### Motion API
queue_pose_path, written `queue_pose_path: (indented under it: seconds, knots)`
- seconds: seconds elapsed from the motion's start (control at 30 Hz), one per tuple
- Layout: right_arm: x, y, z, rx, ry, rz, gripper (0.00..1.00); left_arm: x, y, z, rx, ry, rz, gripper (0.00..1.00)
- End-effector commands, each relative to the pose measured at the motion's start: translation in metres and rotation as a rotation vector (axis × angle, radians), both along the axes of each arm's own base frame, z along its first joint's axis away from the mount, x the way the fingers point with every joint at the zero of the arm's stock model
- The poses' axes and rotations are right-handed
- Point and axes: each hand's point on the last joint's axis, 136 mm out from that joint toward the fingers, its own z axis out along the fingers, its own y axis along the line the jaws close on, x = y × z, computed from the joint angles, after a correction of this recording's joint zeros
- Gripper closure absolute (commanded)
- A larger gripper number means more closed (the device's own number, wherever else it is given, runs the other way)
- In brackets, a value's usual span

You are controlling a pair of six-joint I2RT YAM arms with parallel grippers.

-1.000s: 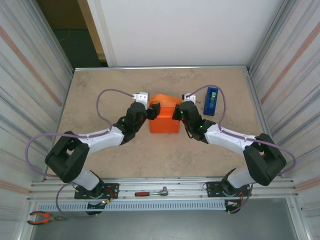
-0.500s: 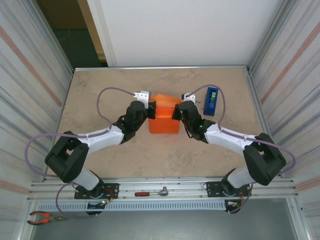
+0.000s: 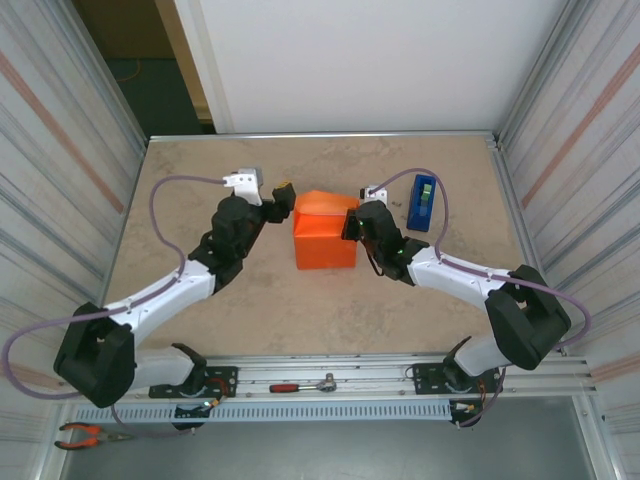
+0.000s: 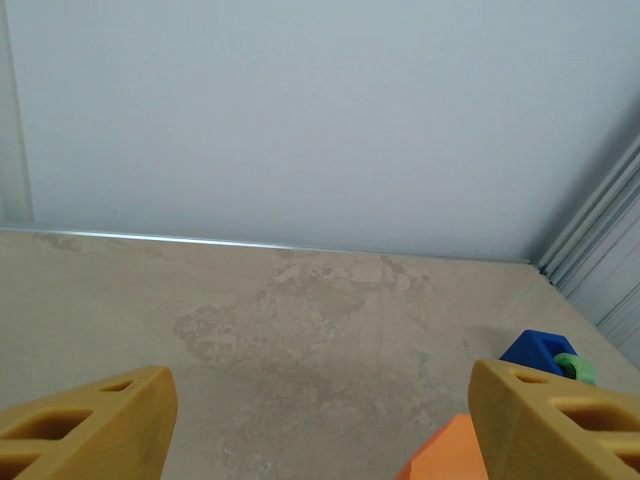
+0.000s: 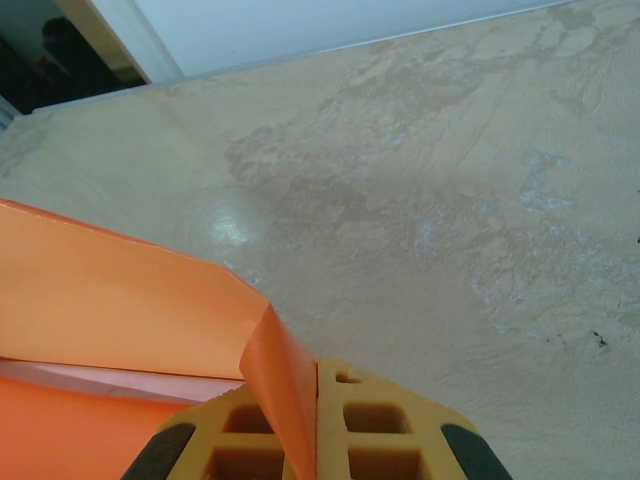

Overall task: Wrap the gift box in paper
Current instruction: Fold the wrapping paper for the gift box, then pick up the gift box from the center of the table.

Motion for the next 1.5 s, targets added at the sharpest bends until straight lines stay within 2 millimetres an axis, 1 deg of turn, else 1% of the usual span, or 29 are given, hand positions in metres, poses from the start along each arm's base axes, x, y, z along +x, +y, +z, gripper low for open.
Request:
queue_pose_path:
  seconds: [0.0,0.07,0.17,0.27,0.37,0.5,0.63,0.67,0.77,0.83,0.87,0.9,0.97,1.0,1.03,1.13,1.27,1.4,1.47]
  knots:
    - [-0.015,0.005,-0.035,-0.068,0.122,0.050,1.00,-0.012,-0.004,-0.020,0.009,0.051,-0.025,0.23]
    - [-0.016,0.004,-0.036,-0.070,0.125,0.050,1.00,-0.016,-0.011,-0.028,0.028,0.062,-0.035,0.23]
    - [-0.016,0.006,-0.037,-0.069,0.129,0.054,1.00,-0.018,-0.025,-0.040,0.042,0.080,-0.064,0.23]
    - [-0.016,0.006,-0.036,-0.069,0.131,0.056,1.00,-0.013,-0.039,-0.050,0.062,0.094,-0.079,0.23]
    - [-0.017,0.006,-0.035,-0.071,0.133,0.060,1.00,-0.005,-0.049,-0.058,0.085,0.107,-0.074,0.23]
    - [-0.018,0.007,-0.030,-0.064,0.137,0.072,1.00,0.004,-0.051,-0.075,0.139,0.136,-0.037,0.24]
    - [-0.016,0.009,-0.013,-0.033,0.132,0.094,1.00,0.006,-0.048,-0.093,0.184,0.173,0.003,0.25]
    - [-0.016,0.009,-0.008,-0.023,0.128,0.100,0.96,0.006,-0.048,-0.096,0.191,0.179,0.009,0.26]
    - [-0.016,0.010,0.013,0.001,0.107,0.121,0.76,0.003,-0.047,-0.106,0.213,0.193,0.019,0.27]
    - [-0.017,0.011,0.026,0.012,0.100,0.138,0.56,0.001,-0.047,-0.111,0.224,0.203,0.021,0.28]
    - [-0.018,0.010,0.030,0.009,0.098,0.140,0.50,0.000,-0.047,-0.113,0.226,0.206,0.023,0.28]
    - [-0.018,0.008,0.035,0.006,0.093,0.136,0.39,-0.001,-0.047,-0.114,0.225,0.205,0.024,0.29]
    - [-0.019,0.003,0.042,-0.005,0.083,0.119,0.20,-0.003,-0.045,-0.116,0.224,0.211,0.026,0.29]
    - [-0.018,-0.002,0.045,-0.012,0.083,0.098,0.08,-0.004,-0.045,-0.118,0.226,0.214,0.025,0.29]
    - [-0.018,-0.007,0.048,-0.019,0.085,0.080,0.02,-0.004,-0.045,-0.118,0.224,0.213,0.026,0.29]
    - [-0.019,-0.020,0.052,-0.016,0.100,0.042,0.02,-0.005,-0.045,-0.118,0.221,0.215,0.024,0.30]
    - [-0.024,-0.030,0.053,0.018,0.106,0.041,0.02,-0.005,-0.045,-0.118,0.226,0.213,0.024,0.30]
    - [-0.032,-0.030,0.050,0.051,0.092,0.083,0.00,-0.007,-0.047,-0.118,0.225,0.214,0.024,0.31]
    - [-0.034,-0.028,0.046,0.059,0.096,0.102,0.05,-0.007,-0.047,-0.118,0.226,0.214,0.025,0.31]
